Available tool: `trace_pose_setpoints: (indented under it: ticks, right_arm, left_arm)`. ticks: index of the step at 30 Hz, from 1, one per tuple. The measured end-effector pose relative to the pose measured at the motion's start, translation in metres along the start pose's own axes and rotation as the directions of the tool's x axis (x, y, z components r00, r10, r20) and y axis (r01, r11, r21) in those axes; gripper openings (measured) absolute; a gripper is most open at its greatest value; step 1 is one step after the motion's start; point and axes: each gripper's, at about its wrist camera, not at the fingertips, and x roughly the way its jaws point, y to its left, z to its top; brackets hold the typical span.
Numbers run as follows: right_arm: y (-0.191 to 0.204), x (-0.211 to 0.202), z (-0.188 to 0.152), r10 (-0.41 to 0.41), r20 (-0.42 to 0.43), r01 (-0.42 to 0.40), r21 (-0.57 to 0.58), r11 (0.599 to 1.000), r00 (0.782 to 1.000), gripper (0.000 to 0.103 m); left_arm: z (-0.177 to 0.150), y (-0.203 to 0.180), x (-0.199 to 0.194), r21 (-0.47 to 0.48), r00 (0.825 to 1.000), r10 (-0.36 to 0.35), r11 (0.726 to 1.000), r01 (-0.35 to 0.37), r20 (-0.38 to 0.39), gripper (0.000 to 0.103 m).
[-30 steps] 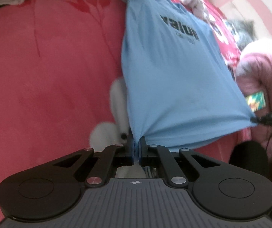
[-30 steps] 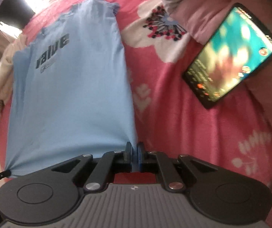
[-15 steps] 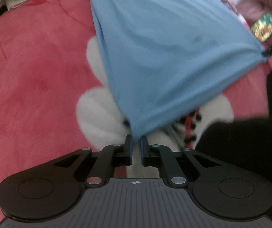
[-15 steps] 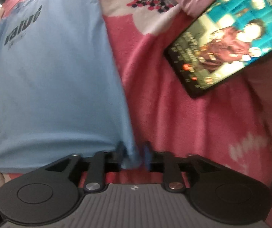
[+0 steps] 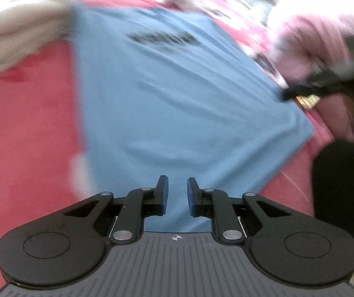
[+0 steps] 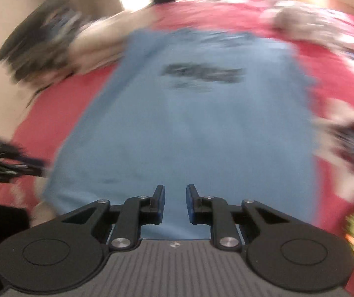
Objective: Fold clothes
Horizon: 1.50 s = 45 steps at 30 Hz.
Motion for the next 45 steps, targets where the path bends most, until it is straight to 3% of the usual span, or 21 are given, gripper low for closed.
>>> trace_pose_setpoints:
  ticks: [2, 4, 6, 8, 12, 15, 19, 22, 24, 27, 29, 31, 36, 39, 41, 45]
  right_arm:
    - [0.019, 0.033, 0.000, 0.028, -0.087, -0.030, -0.025, 0.999, 0.996, 0.020]
    - [0.032, 0.065, -0.013, 0.013, -0.199, -0.019, -0.029, 0.999, 0.980, 0.020]
    - [0.033, 0.079, -0.035, -0.010, -0.257, 0.009, -0.003, 1.000, 0.966, 0.019]
    - [0.033, 0.071, -0.051, -0.012, -0.248, 0.024, 0.048, 0.999, 0.969, 0.019]
    - [0.028, 0.056, -0.062, 0.013, -0.322, 0.034, 0.139, 0.990, 0.947, 0.017]
    - [0.026, 0.030, -0.053, -0.027, -0.249, 0.054, 0.104, 0.993, 0.968, 0.018]
    - [0.033, 0.024, -0.018, -0.008, -0.094, 0.015, 0.076, 0.997, 0.996, 0.018]
    - [0.045, 0.059, -0.019, 0.007, -0.115, -0.002, 0.041, 0.999, 0.993, 0.017]
    - [0.052, 0.080, -0.038, -0.003, -0.168, 0.011, 0.047, 0.999, 0.986, 0.017]
    - [0.054, 0.065, -0.063, 0.016, -0.173, -0.006, 0.058, 0.998, 0.985, 0.017]
    - [0.047, 0.050, -0.067, 0.047, -0.207, -0.026, 0.103, 0.994, 0.977, 0.017]
    - [0.042, 0.033, -0.057, 0.019, -0.159, -0.004, 0.092, 0.996, 0.987, 0.017]
    - [0.021, 0.013, -0.014, -0.024, 0.008, 0.023, 0.136, 0.990, 1.000, 0.017]
    - [0.001, 0.022, -0.029, -0.067, -0.038, 0.073, 0.176, 0.982, 0.997, 0.017]
    - [-0.012, 0.028, -0.040, -0.095, -0.078, 0.109, 0.200, 0.974, 0.992, 0.018]
    - [-0.036, 0.028, -0.059, -0.154, -0.142, 0.184, 0.227, 0.956, 0.978, 0.014]
  left_arm:
    - [-0.004, -0.011, 0.027, 0.049, 0.998, -0.001, 0.999, 0.004, -0.064, 0.016]
    - [-0.014, -0.015, 0.037, 0.093, 0.996, 0.023, 0.996, -0.015, -0.088, 0.016]
    - [-0.023, -0.018, 0.038, 0.132, 0.995, 0.035, 0.991, -0.023, -0.090, 0.016]
    - [-0.032, -0.015, 0.033, 0.125, 0.995, 0.031, 0.992, -0.019, -0.097, 0.016]
    - [-0.038, -0.001, 0.023, 0.064, 0.991, 0.006, 0.998, 0.003, -0.134, 0.016]
    - [-0.037, 0.002, 0.006, 0.049, 0.993, -0.006, 0.999, 0.012, -0.122, 0.017]
    - [-0.026, 0.007, -0.015, -0.010, 0.999, -0.034, 0.999, 0.034, 0.001, 0.018]
    - [-0.018, -0.001, 0.011, -0.068, 0.997, -0.071, 0.995, 0.072, 0.018, 0.018]
    - [-0.025, -0.010, 0.036, -0.049, 0.997, -0.048, 0.998, 0.045, -0.061, 0.018]
    - [-0.046, -0.019, 0.029, 0.029, 0.997, -0.031, 0.999, 0.033, -0.075, 0.019]
    - [-0.048, -0.018, 0.021, 0.014, 0.994, -0.032, 0.999, 0.033, -0.101, 0.019]
    - [-0.045, -0.013, 0.011, -0.005, 0.995, -0.030, 1.000, 0.030, -0.095, 0.019]
    - [-0.016, 0.001, 0.005, -0.072, 1.000, -0.010, 0.997, 0.012, 0.024, 0.020]
    - [-0.011, 0.009, 0.018, -0.112, 0.999, 0.042, 0.993, -0.038, 0.032, 0.021]
    - [-0.021, 0.016, 0.023, -0.115, 0.996, 0.092, 0.989, -0.094, -0.019, 0.021]
    - [-0.030, 0.026, 0.007, -0.126, 0.993, 0.104, 0.986, -0.109, -0.048, 0.021]
